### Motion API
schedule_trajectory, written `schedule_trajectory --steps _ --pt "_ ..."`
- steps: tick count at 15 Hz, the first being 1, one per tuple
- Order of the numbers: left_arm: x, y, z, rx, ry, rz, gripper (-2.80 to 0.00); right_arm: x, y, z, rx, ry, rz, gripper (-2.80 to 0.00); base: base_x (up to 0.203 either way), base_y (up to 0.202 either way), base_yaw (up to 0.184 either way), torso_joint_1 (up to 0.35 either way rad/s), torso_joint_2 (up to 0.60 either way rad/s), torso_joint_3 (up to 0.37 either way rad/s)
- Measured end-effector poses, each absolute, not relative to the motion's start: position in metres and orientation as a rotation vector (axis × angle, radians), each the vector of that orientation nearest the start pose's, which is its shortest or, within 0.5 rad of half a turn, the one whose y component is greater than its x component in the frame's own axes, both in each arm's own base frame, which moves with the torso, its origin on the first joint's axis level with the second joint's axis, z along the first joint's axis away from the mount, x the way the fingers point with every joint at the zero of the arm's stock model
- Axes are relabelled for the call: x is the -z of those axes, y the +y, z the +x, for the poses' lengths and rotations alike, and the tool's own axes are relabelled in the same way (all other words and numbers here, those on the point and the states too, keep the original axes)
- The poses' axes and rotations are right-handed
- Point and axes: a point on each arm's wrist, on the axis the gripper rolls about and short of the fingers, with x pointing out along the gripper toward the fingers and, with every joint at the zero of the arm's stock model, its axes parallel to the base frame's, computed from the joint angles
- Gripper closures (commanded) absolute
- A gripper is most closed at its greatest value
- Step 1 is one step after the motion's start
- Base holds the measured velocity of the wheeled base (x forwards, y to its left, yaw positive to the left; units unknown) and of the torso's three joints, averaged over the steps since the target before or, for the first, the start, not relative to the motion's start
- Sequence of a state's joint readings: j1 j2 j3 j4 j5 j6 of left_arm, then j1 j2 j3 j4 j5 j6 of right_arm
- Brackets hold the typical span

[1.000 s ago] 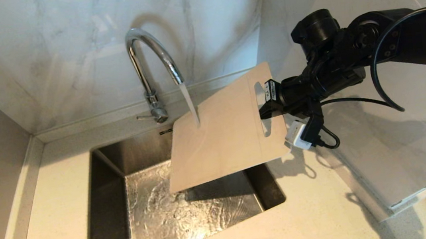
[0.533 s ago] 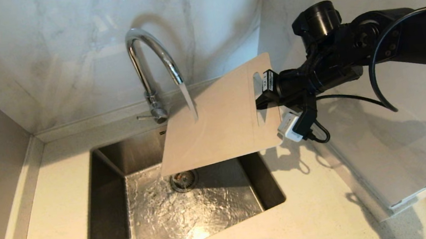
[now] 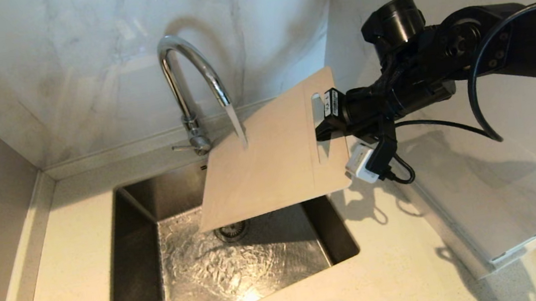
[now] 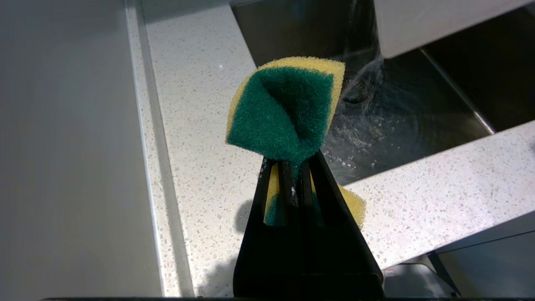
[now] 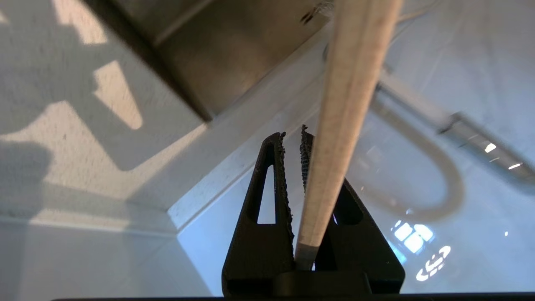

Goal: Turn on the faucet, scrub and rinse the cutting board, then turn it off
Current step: Scrub the cutting board underwater

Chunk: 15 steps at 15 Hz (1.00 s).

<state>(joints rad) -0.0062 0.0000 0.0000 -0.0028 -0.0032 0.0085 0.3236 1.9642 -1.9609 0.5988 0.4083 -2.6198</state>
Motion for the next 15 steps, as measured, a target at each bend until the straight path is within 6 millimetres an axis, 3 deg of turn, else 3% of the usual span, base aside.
schedule_trajectory --steps 5,12,13,15 --pt "-0.076 0.0 -0.023 0.009 -0.003 0.009 0.0 -0.3 0.127 0.312 -1.085 -0.709 -2.307 0.0 0.0 0.0 0.0 0.0 0.0 0.0" --pt "-0.076 0.0 -0.023 0.008 -0.006 0.008 0.0 -0.292 0.09 0.241 -1.131 -0.635 -2.276 0.0 0.0 0.0 0.0 0.0 0.0 0.0" --pt "-0.079 0.0 -0.024 0.01 -0.016 0.002 0.0 -0.289 0.086 0.235 -1.118 -0.643 -2.272 0.0 0.0 0.0 0.0 0.0 0.0 0.0" --pt "-0.105 0.0 -0.032 0.022 -0.095 -0.005 0.0 -0.286 0.078 0.231 -1.071 -0.678 -2.259 0.0 0.0 0.0 0.0 0.0 0.0 0.0"
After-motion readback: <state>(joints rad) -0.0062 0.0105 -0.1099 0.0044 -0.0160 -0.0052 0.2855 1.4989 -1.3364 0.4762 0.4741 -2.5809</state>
